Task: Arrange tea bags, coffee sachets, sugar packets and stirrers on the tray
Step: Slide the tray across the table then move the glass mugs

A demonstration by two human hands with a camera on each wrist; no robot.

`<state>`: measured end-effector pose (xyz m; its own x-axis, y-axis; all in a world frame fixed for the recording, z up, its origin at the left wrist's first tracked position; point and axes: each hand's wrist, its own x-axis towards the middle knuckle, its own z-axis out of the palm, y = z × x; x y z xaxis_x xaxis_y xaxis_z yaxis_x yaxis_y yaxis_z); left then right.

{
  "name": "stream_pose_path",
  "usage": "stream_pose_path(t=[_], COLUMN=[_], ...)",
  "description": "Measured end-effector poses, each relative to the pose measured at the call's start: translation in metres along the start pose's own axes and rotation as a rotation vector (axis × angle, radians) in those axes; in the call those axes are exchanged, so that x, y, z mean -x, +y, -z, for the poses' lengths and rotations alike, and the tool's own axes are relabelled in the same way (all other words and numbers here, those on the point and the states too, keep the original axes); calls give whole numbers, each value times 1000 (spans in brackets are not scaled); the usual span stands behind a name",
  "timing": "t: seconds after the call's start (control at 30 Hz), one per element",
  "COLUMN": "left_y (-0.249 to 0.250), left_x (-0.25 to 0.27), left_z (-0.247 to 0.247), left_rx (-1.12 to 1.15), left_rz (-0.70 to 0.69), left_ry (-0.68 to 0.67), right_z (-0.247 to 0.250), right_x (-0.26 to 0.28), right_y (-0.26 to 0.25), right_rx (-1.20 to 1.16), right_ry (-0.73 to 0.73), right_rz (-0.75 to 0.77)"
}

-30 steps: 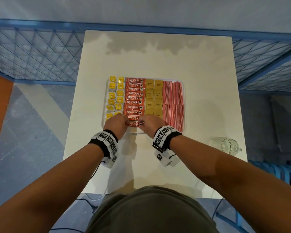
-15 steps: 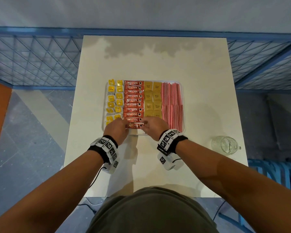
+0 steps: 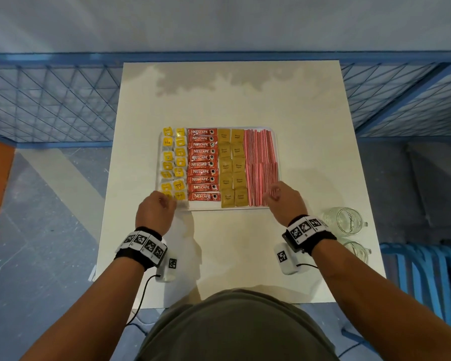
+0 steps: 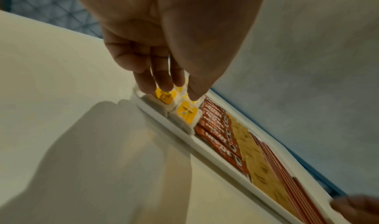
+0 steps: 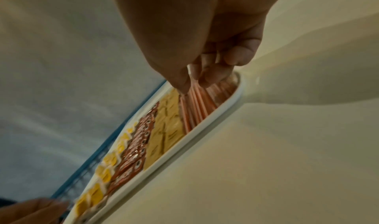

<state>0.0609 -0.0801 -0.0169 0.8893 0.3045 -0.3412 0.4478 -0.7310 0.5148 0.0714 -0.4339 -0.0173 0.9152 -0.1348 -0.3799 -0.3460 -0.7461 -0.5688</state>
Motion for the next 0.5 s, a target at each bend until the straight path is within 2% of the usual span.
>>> stream_pose_path(t=[0.13,0.27,0.37,0.5], left_y=[-12,-20,-24,-33], left_x=[2,4,4,2], left_z=[6,6,1,-10], left_rx=[97,179,217,266], left_rz=[205,323,328,256], left_ry=[35,47,-4,-64], right_z=[2,-1,-7,-19], right_x=[6,12,15,11], right_y=[22,32,31,28], right_rx=[-61,-69,-128,-200], right_ry=[39,53,32,9], right_rz=[-172,-268,-311,-268])
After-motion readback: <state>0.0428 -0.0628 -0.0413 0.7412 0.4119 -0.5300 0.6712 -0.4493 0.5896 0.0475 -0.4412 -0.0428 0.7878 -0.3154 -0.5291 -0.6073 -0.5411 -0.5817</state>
